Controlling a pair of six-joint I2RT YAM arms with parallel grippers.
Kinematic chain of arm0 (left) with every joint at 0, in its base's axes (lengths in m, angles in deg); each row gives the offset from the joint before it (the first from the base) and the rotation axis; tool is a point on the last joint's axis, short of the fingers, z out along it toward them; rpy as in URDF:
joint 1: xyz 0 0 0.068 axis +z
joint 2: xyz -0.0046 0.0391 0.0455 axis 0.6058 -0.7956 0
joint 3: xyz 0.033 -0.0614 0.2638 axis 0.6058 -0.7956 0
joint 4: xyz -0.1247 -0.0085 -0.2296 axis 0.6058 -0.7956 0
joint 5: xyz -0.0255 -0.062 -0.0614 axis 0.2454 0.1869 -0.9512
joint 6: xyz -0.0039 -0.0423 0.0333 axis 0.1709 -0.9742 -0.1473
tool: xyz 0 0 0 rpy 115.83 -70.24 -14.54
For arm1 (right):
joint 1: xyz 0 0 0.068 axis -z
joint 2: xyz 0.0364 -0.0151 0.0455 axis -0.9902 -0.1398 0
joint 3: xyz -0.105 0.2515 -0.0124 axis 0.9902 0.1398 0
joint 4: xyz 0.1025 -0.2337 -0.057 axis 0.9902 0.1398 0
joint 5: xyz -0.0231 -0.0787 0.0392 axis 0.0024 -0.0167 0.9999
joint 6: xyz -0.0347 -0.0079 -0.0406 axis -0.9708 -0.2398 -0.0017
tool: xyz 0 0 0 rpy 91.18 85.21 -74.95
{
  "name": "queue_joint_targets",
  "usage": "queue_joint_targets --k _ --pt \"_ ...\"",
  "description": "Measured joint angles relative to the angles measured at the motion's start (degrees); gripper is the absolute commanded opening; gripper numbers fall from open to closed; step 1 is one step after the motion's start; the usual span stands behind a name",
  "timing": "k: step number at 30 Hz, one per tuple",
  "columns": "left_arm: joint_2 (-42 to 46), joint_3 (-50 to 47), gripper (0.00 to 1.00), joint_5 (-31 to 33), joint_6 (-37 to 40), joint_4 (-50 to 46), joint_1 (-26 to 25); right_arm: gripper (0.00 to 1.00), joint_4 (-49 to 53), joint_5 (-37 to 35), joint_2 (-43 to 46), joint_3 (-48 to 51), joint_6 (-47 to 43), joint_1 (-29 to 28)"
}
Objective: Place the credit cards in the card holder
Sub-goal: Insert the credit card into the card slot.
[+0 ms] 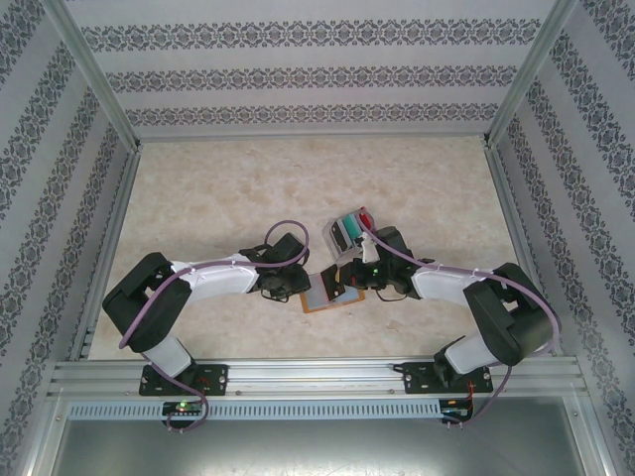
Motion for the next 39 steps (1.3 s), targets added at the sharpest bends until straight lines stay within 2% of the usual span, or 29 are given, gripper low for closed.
queue_joint_targets --k 5,12,19,30,34,36,39 --pt "0.0 0.0 0.27 -0.02 0.0 0.0 0.0 0.0 -1.51 -1.2 -0.68 0.83 0.87 -0.68" --pt "0.0 0.07 0.28 0.0 0.0 0.0 0.0 0.0 -4.74 -1.81 -2.93 0.83 2.38 -4.55" --pt "0.0 0.09 0.28 0.0 0.0 0.0 0.0 0.0 -4.98 -2.1 -2.49 0.81 3.21 -4.79" --pt "0.04 -0.02 0.33 0.02 0.0 0.39 0.0 0.07 -6.32 -4.9 -4.44 -0.72 6.05 -7.98" --pt "0.37 -0.5 0.34 0.11 0.0 0.44 0.0 0.11 -6.32 -5.49 -5.84 -1.79 6.38 -8.92" --pt "0.57 -0.59 0.34 0.17 -0.02 0.44 0.0 0.2 -6.03 -5.84 -6.36 -1.84 6.43 -9.01" --pt "0.79 -0.66 0.34 0.22 0.0 0.48 0.0 0.27 -4.28 -6.93 -5.99 -1.84 6.29 -9.03"
